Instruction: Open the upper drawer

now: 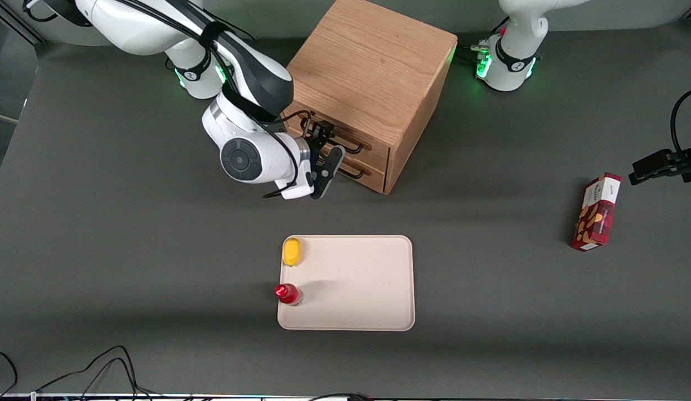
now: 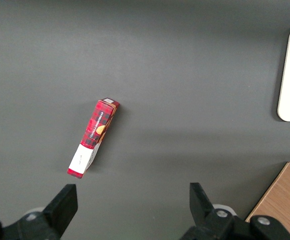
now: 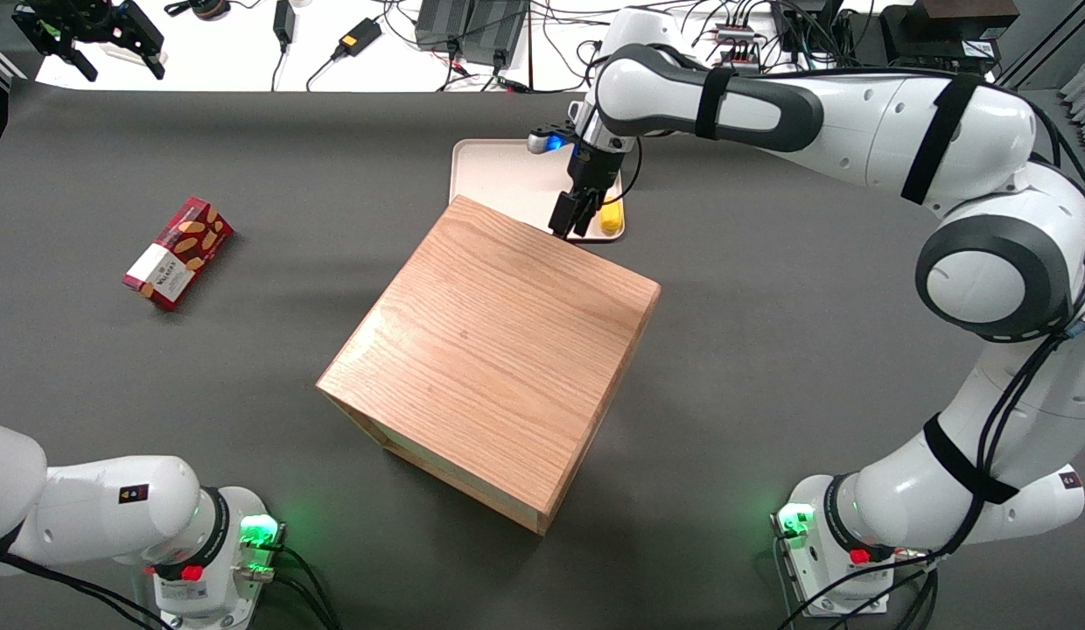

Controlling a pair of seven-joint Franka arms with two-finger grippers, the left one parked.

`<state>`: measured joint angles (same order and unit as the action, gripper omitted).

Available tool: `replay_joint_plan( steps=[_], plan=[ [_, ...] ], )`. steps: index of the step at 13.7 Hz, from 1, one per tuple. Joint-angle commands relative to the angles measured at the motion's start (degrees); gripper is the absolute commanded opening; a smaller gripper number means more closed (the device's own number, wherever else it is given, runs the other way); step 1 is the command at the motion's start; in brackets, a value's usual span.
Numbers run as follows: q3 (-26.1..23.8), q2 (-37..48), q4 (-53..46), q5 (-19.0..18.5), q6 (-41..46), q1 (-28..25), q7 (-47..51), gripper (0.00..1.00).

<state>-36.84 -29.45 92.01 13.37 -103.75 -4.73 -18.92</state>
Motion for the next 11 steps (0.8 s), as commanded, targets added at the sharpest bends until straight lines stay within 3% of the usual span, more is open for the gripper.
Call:
replay_joint_plan(
  steps=[1, 11],
  plan=[
    [0.2, -3.1, -3.1, -2.7, -0.8, 0.4, -1.0, 1.00],
    [5.0, -7.4, -12.3, -3.3, 0.8, 1.2, -3.0, 1.00]
  ],
)
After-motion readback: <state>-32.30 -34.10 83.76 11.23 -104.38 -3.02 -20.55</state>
